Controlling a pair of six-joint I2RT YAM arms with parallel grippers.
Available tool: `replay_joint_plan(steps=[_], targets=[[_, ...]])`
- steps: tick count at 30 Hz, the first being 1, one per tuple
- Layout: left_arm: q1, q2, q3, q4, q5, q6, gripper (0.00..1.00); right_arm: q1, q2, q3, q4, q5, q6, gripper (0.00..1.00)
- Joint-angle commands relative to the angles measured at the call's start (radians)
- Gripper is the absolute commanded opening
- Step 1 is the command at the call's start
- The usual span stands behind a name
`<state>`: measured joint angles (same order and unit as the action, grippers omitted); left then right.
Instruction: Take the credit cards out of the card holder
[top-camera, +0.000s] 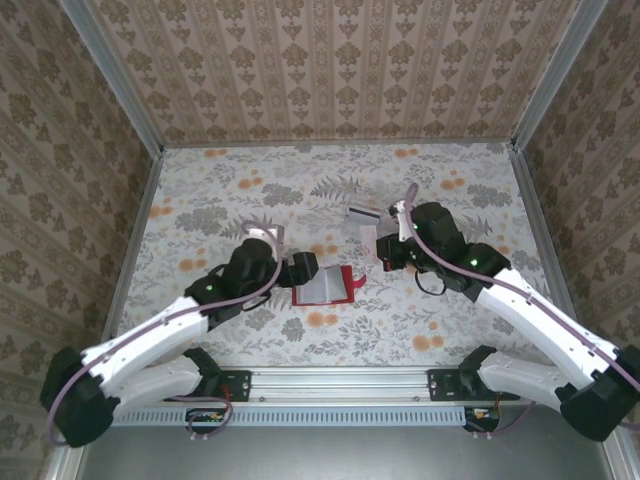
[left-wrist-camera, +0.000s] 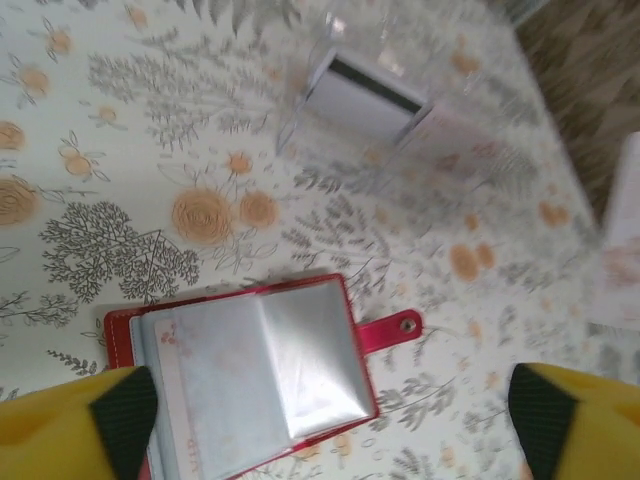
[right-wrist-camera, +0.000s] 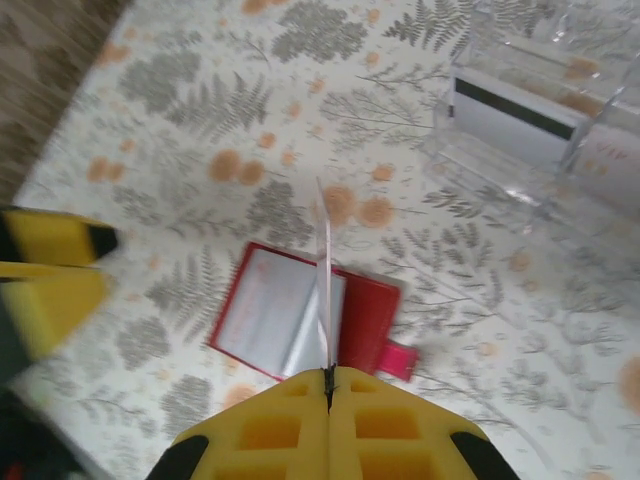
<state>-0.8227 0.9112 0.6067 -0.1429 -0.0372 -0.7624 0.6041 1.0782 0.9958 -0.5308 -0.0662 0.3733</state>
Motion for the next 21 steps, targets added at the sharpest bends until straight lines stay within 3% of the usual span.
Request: replay_joint_plan(steps=[1,9,13,21], targets=[[0.01,-0.12,-0.059,-0.087,-0.053,0.033,1.0,0.016,0.06,0.099,-0.132,0.106,-0.224,0.0],[0.03,-0.313,-0.154,-0.127,-0.049,0.054,1.0,0.028,0.135,0.16,-0.148,0.251,-0.604,0.0],[0.034,-0.355,-0.177,-0.134,-0.042,0.057,1.0,0.031,0.19,0.172,-0.157,0.393,-0.758,0.0],[0.034,-0.411,-0.21,-0.15,-0.04,0.051,1.0,0.028,0.266,0.102,-0.037,0.499,-1.016,0.0]])
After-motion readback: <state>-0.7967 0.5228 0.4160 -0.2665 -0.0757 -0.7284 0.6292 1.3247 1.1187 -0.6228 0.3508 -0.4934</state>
